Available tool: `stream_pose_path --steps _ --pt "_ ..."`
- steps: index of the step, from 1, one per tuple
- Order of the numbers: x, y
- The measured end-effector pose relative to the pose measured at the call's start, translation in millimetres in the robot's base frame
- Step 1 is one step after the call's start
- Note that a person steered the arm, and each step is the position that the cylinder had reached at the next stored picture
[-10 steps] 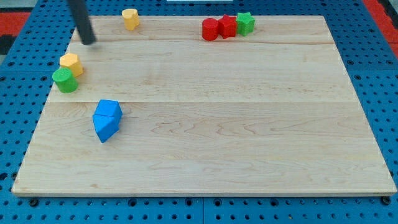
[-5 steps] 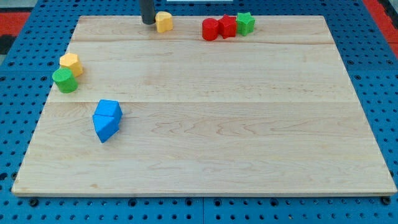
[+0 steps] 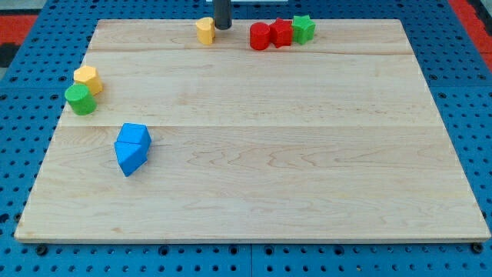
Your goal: Push yellow heart into yellow hexagon
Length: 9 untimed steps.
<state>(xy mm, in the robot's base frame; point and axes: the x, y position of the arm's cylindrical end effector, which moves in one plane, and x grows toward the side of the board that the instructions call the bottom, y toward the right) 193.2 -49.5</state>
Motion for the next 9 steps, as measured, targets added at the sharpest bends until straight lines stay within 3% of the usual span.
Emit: stream_pose_path --steps 1,2,3,5,7,8,9 --pt "27 -78" --pt "44 -87" --pt "43 -43" --pt "100 -86" --pt "72 -82" --pt "62 -117" --pt "93 -156"
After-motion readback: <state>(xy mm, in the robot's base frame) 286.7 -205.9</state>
